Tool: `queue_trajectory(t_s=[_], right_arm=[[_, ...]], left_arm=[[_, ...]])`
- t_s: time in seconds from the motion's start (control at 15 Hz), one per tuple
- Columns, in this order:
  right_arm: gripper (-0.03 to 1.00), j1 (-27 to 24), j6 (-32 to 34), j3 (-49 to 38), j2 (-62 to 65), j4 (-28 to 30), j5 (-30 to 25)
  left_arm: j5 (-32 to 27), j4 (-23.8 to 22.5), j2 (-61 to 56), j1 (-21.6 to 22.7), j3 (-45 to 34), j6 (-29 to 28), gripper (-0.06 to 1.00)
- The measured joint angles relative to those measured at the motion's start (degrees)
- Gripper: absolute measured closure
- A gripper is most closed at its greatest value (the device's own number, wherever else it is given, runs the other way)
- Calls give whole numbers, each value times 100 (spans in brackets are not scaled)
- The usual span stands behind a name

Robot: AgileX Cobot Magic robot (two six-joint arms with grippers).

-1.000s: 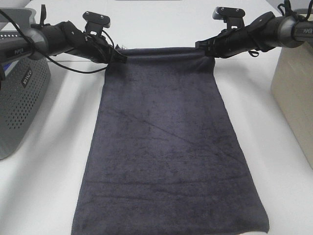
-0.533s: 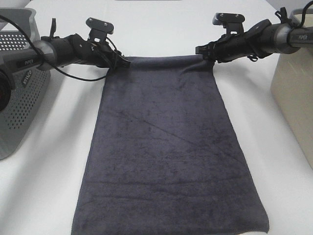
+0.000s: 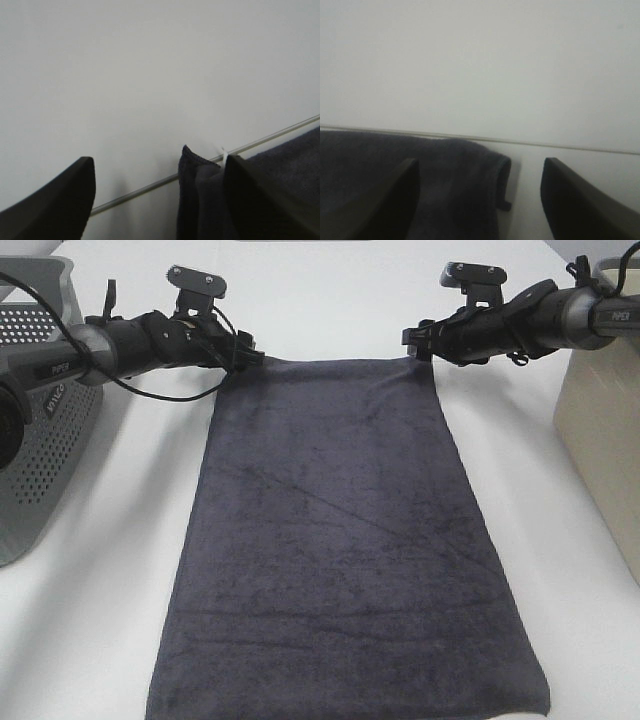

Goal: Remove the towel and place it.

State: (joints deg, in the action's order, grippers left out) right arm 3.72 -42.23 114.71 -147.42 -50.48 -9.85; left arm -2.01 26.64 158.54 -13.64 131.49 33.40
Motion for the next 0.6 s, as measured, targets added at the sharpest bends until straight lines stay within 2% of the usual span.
queue_trajectory(t_s=[0.2, 0.33, 0.4, 0.6], right_arm=[[29, 0, 0, 0, 304, 166, -699], [29, 0, 11, 0, 785, 367, -1432], [25, 0, 435, 0, 1324, 739, -2384], [17, 0, 1478, 0, 2229, 2017, -3718]], left_arm=[[-338, 0, -189, 0, 0, 0, 26], [-1129, -6, -590, 0, 0, -6, 26], [-2395, -92, -1134, 0, 0, -143, 26], [-4320, -705, -2034, 0, 0, -1432, 19]])
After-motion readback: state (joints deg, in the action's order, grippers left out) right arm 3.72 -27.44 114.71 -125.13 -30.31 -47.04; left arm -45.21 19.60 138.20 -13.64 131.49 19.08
